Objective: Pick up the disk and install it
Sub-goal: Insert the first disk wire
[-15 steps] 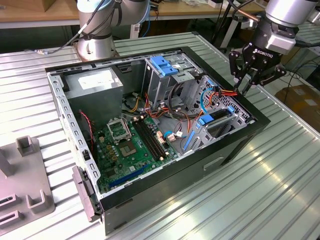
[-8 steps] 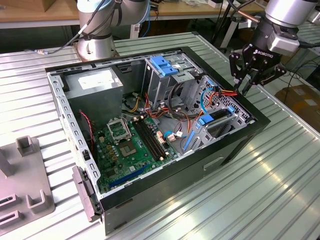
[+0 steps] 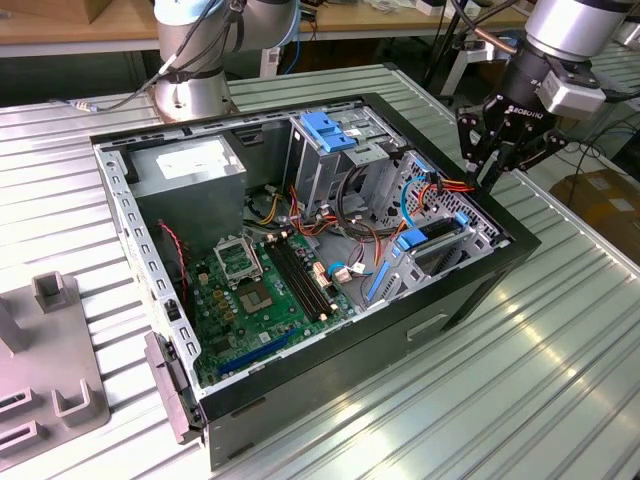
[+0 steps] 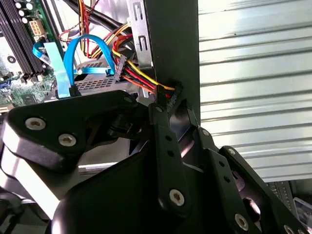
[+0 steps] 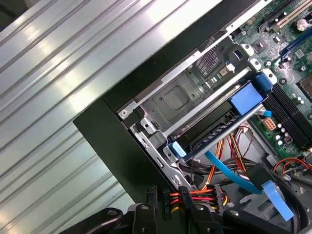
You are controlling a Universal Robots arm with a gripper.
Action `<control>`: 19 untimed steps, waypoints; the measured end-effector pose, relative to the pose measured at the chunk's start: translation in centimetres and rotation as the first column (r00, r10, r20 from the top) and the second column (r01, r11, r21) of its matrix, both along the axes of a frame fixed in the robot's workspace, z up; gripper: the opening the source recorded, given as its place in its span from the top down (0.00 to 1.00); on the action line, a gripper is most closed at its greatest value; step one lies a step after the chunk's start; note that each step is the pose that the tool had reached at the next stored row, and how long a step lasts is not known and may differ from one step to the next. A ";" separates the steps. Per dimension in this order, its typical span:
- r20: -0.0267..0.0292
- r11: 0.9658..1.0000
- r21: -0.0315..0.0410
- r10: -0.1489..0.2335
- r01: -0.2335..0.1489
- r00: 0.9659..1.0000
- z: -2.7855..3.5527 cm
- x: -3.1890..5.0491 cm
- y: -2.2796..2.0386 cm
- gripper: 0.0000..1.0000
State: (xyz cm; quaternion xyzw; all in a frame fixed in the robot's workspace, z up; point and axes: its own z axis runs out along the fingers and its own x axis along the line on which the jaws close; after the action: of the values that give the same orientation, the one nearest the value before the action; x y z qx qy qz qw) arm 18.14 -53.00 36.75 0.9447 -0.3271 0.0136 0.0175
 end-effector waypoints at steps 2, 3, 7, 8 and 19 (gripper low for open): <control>0.000 1.000 0.001 0.001 -0.001 1.000 -0.08 0.02 0.15 0.69; 0.000 1.000 0.001 0.001 -0.001 1.000 -0.13 0.08 0.24 0.69; 0.002 1.000 -0.005 -0.002 0.002 1.000 -0.18 0.20 0.28 0.69; 0.004 1.000 -0.007 -0.002 0.002 1.000 -0.20 0.19 0.28 0.69; 0.006 1.000 -0.011 -0.002 0.003 1.000 0.08 0.19 0.27 0.83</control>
State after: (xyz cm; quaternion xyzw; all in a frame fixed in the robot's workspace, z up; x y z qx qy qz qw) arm 18.33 -52.72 36.82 0.9442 -0.3283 0.0182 0.0215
